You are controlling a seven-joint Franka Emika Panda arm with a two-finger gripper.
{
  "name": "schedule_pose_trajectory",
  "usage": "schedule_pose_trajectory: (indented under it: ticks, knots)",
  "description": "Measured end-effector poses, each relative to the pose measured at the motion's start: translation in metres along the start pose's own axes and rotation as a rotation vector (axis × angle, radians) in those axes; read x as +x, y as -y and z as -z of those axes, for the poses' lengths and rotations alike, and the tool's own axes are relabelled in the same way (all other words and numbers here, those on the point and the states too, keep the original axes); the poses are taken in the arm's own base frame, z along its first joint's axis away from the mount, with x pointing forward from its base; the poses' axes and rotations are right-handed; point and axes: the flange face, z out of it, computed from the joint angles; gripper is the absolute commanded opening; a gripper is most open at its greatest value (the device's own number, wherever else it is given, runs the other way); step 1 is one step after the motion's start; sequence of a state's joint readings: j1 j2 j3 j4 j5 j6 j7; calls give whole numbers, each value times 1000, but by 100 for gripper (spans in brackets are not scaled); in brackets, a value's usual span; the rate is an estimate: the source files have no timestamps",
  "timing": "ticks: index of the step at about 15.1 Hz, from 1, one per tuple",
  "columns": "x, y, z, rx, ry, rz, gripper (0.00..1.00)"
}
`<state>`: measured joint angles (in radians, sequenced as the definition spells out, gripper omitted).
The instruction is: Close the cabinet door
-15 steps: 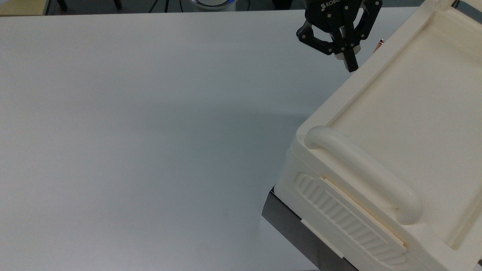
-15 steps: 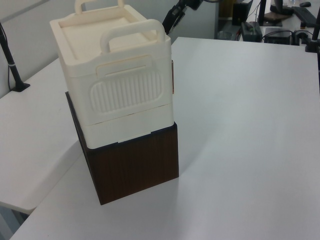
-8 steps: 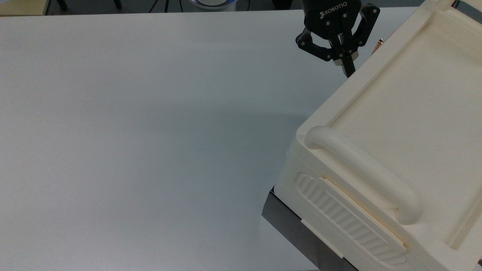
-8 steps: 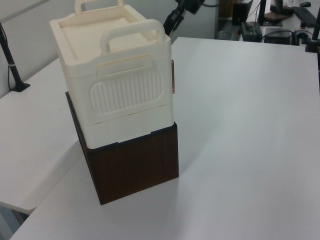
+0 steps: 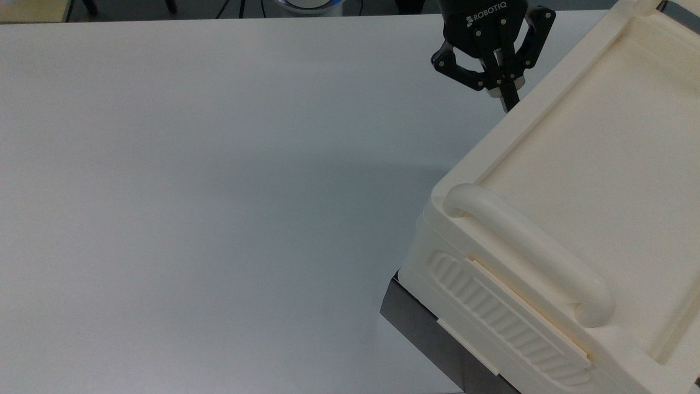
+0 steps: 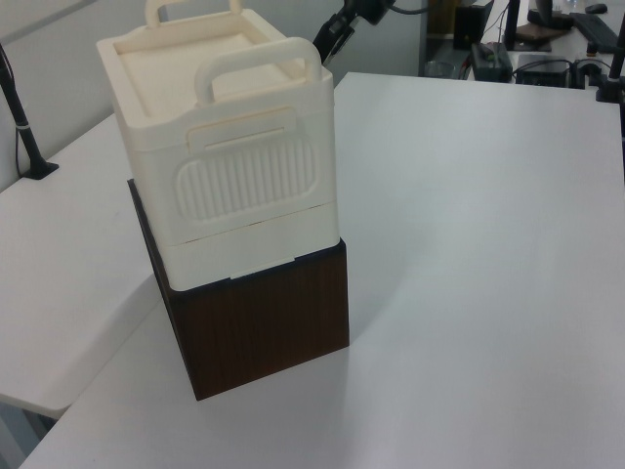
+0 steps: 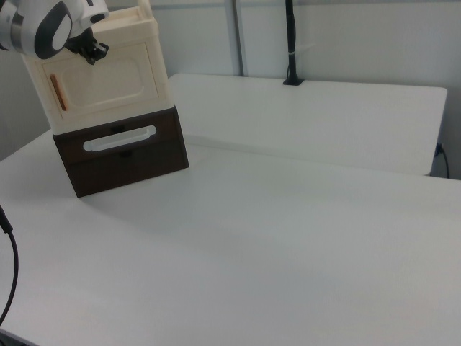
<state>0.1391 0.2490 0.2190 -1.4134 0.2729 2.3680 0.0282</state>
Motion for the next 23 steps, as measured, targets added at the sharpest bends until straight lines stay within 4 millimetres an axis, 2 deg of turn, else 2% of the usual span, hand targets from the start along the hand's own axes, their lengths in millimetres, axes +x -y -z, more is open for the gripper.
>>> schedule_pose_trajectory:
  ticks: [4, 6, 8, 11, 16, 19, 22, 23]
  knots:
    - [0, 0, 0, -1, 1, 17, 0]
    - [-6, -4, -6, -6, 29, 47, 0]
    - [-15, -22, -14, -27, 111, 59, 0]
    - [-22, -72, -7, -135, 240, 96, 0]
    - [-32, -144, 27, -324, 391, 72, 0]
    - [-44, -179, 59, -392, 502, 8, 0]
    - [-57, -194, 90, -490, 611, -19, 2]
    - [-61, -195, 96, -525, 640, -38, 8]
